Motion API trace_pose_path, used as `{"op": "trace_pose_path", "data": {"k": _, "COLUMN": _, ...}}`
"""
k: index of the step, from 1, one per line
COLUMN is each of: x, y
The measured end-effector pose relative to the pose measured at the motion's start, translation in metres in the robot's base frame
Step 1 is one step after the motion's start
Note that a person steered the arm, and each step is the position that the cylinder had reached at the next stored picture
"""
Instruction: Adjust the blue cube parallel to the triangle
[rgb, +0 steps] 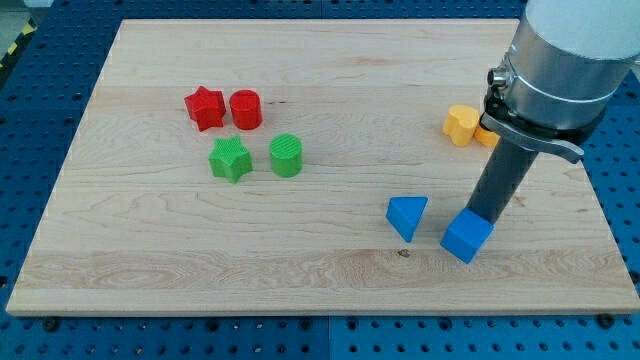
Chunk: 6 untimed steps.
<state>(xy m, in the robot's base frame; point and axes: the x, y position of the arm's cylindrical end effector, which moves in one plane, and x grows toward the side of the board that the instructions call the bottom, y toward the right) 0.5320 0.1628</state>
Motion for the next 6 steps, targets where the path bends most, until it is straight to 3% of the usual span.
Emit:
{"op": "trace_pose_path", "data": {"k": 2, "x": -0.038, "y": -0.038}}
{"op": "trace_pose_path", "data": {"k": 3, "x": -0.016, "y": -0.068}}
{"op": "trace_pose_path", "data": {"k": 4, "x": -0.009, "y": -0.071}}
{"op": "trace_pose_path", "data": {"k": 5, "x": -0.032, "y": -0.064}}
{"op": "trace_pose_path", "data": {"k": 6, "x": -0.026, "y": -0.031}}
